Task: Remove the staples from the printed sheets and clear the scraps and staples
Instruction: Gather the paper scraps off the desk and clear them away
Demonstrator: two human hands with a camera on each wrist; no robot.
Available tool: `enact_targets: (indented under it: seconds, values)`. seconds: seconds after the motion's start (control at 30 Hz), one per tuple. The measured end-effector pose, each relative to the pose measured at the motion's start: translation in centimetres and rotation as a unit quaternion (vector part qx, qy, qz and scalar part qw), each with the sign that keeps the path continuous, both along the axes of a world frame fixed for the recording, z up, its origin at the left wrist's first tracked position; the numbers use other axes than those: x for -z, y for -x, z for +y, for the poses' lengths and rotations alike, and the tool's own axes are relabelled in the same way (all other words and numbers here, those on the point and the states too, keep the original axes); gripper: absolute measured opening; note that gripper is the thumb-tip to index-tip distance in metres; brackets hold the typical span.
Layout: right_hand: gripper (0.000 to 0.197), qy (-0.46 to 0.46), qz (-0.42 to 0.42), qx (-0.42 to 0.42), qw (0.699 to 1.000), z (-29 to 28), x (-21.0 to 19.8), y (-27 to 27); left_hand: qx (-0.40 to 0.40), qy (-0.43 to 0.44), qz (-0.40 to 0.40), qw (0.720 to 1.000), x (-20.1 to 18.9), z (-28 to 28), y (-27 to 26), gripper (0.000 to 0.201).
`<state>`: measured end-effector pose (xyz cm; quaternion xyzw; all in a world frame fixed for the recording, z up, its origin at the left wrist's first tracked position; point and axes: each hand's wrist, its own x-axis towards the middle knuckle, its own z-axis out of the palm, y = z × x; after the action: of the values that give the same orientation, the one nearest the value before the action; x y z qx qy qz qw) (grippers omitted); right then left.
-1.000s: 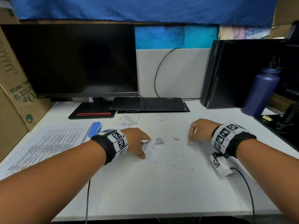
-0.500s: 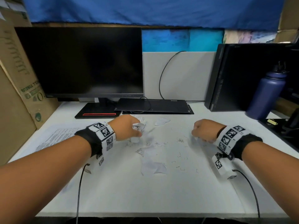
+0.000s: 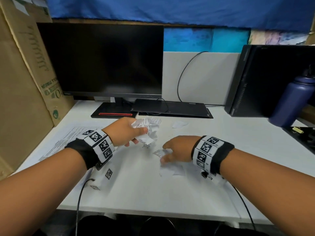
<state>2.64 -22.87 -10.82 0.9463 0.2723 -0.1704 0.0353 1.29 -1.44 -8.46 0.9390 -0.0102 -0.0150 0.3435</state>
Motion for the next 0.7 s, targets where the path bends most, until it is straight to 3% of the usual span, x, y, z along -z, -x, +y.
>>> enact_targets:
  seconds: [0.07, 0.17, 0.37, 0.53, 0.7]
  values:
    - [0.069, 0.024, -0.006, 0.003, 1.000, 0.6, 0.5, -0.4, -0.006, 0.003, 0.001, 1.000, 0.0, 0.5, 0.9, 0.028]
    - [0.036, -0.003, -0.006, 0.010, 1.000, 1.2, 1.3, -0.9, -0.004, 0.040, -0.007, 0.999, -0.1, 0.8, 2.1, 0.022]
    - [0.023, -0.094, -0.031, 0.051, 0.994, 0.9, 1.6, -0.7, -0.006, 0.099, -0.018, 0.995, 0.3, 1.6, 3.7, 0.028]
    - [0.015, -0.241, -0.027, 0.083, 0.967, -0.8, -1.4, -1.2, 0.002, 0.117, -0.032, 0.993, 0.4, 1.7, 5.0, 0.032]
    - [0.015, -0.267, -0.020, 0.082, 0.960, -2.4, -3.4, -1.2, 0.012, 0.104, -0.025, 0.994, 0.5, 1.6, 5.6, 0.026]
